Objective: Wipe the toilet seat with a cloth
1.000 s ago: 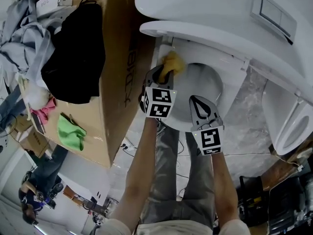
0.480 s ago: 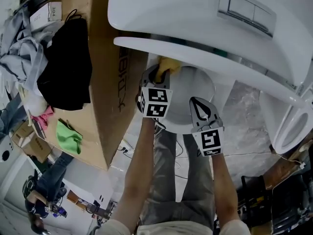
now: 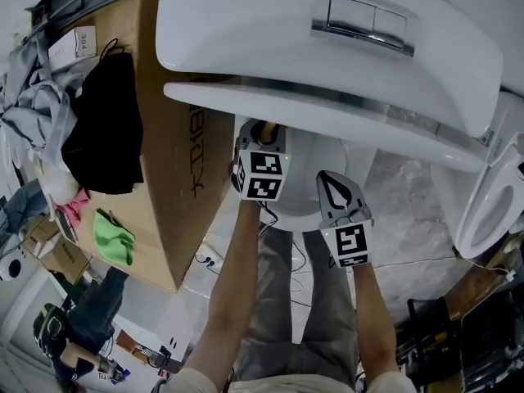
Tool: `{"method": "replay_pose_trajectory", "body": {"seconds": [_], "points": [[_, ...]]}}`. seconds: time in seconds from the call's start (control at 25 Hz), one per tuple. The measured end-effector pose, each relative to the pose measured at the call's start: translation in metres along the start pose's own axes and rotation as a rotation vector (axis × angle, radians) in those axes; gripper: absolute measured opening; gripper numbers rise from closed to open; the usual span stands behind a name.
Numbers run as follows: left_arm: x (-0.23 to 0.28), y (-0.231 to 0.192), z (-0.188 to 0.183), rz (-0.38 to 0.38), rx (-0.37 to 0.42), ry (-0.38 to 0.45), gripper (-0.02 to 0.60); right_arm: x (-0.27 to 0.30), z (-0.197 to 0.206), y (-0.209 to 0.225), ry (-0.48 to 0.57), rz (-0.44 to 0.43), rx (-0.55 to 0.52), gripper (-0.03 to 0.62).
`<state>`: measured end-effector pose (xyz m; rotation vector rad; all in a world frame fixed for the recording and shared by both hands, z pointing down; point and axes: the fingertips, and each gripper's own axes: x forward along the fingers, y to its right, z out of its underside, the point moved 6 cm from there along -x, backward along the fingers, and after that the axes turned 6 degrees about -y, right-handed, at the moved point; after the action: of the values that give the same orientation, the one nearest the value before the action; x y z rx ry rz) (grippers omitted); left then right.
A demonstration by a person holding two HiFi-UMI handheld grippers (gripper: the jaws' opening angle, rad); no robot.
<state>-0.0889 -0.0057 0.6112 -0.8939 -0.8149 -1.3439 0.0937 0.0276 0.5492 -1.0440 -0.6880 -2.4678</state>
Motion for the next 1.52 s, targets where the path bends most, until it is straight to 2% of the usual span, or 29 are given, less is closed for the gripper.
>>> {"method": "replay_pose_trajectory", "body": {"seconds": [0.52,0.8,1.16,1.52], "points": [[0.012,0.035,-0.021,0.077,0.055,0.052,0.098,-0.028,0.005,0.020,0.033,0.110,0.024,0.008],[-0.003,0.048,-0.030,0.107,0.092,0.138,0.097,-0.045,-0.007,0.023,0.073,0.181,0.023,0.008],[-0.095,0.056,-0.050,0.134,0.127,0.285,0.097,-0.092,-0.042,-0.006,0.156,0.234,-0.004,0.008],[-0.237,0.057,-0.044,0.155,0.126,0.372,0.097,-0.172,-0.095,-0.059,0.251,0.256,-0.020,0.008]]}}
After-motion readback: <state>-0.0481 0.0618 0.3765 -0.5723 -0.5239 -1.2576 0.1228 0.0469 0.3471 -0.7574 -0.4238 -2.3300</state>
